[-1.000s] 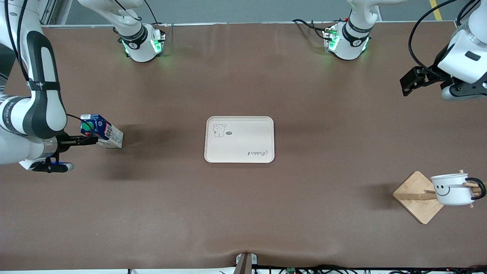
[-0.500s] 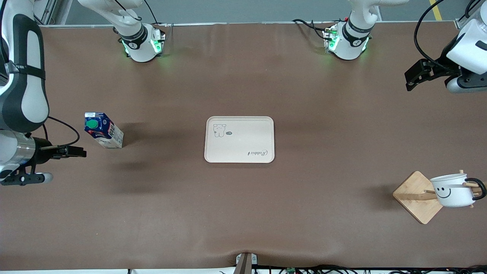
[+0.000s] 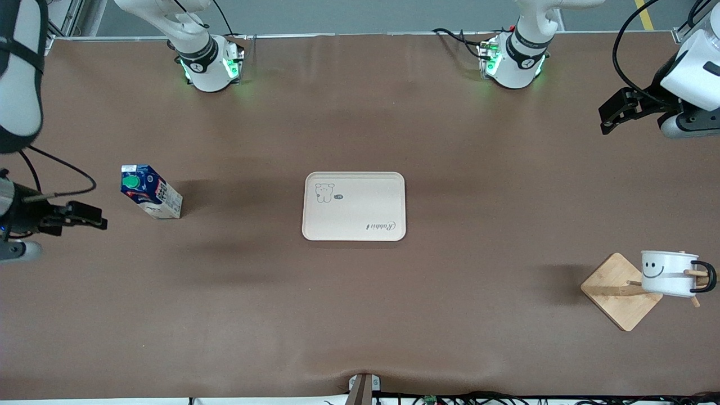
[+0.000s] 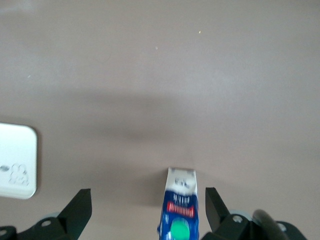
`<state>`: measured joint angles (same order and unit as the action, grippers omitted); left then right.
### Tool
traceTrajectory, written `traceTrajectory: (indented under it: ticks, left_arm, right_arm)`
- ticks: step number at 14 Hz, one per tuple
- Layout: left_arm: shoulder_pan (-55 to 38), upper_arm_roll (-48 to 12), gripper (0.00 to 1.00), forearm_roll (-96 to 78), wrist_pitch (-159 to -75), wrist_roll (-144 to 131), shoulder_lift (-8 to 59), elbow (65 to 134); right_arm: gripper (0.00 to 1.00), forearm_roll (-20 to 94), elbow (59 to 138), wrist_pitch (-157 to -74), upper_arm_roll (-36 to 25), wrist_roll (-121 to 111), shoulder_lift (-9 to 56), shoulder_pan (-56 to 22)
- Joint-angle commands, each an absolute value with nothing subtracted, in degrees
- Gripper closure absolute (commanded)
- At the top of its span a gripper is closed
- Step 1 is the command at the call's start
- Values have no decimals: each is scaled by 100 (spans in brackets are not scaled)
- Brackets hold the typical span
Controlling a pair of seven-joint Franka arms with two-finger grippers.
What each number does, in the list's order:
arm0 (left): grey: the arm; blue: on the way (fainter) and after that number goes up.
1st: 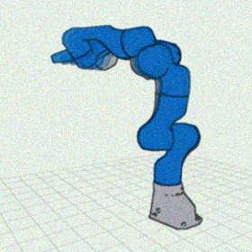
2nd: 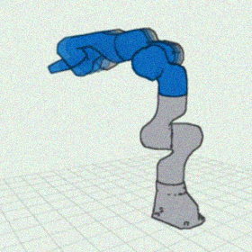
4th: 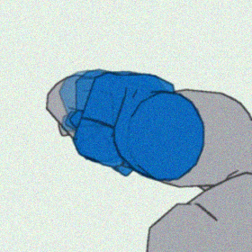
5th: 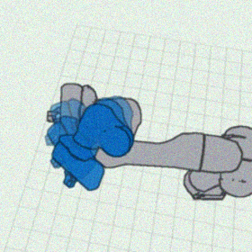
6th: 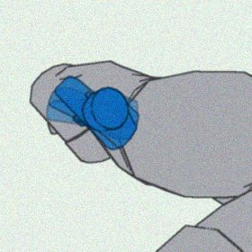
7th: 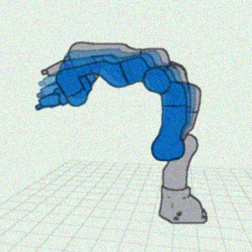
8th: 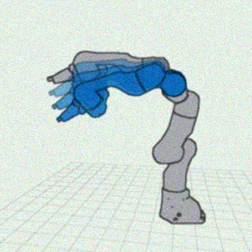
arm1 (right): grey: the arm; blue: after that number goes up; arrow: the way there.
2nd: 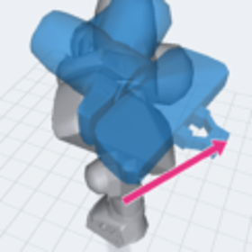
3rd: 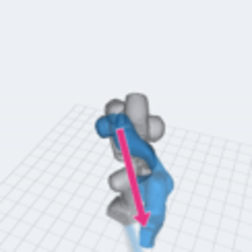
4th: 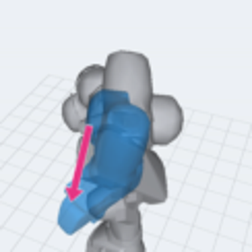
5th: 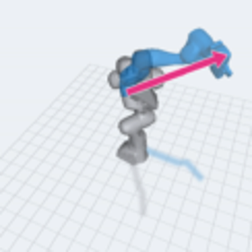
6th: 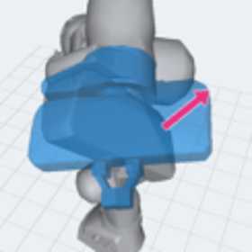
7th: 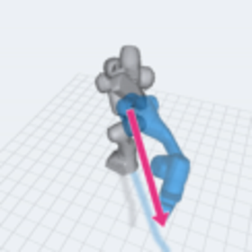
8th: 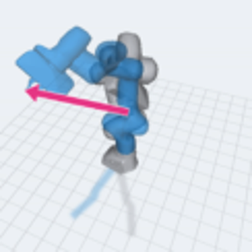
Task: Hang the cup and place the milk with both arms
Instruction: 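Open the right gripper and draw it back from the milk carton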
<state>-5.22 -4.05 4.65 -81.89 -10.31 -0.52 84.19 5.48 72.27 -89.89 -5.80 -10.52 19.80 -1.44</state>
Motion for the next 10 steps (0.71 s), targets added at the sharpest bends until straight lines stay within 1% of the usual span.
traceTrajectory:
  ticks: [1,3,6,10]
  left_arm:
    - [-545,-352,0,352,-8288,-932,-377,8762]
    - [-536,-360,0,352,-8350,-932,-431,8877]
    - [-536,-352,0,229,-8350,-932,-422,8886]
    - [-536,-343,0,149,-8358,-949,-396,8842]
  right_arm:
    - [0,624,7847,-8825,-598,-1090,1224,-132]
    - [0,589,8321,-8815,-606,-1090,723,-123]
    - [0,554,8867,-8789,-615,-1099,160,-105]
    - [0,256,8886,-8596,-598,-1099,79,-132]
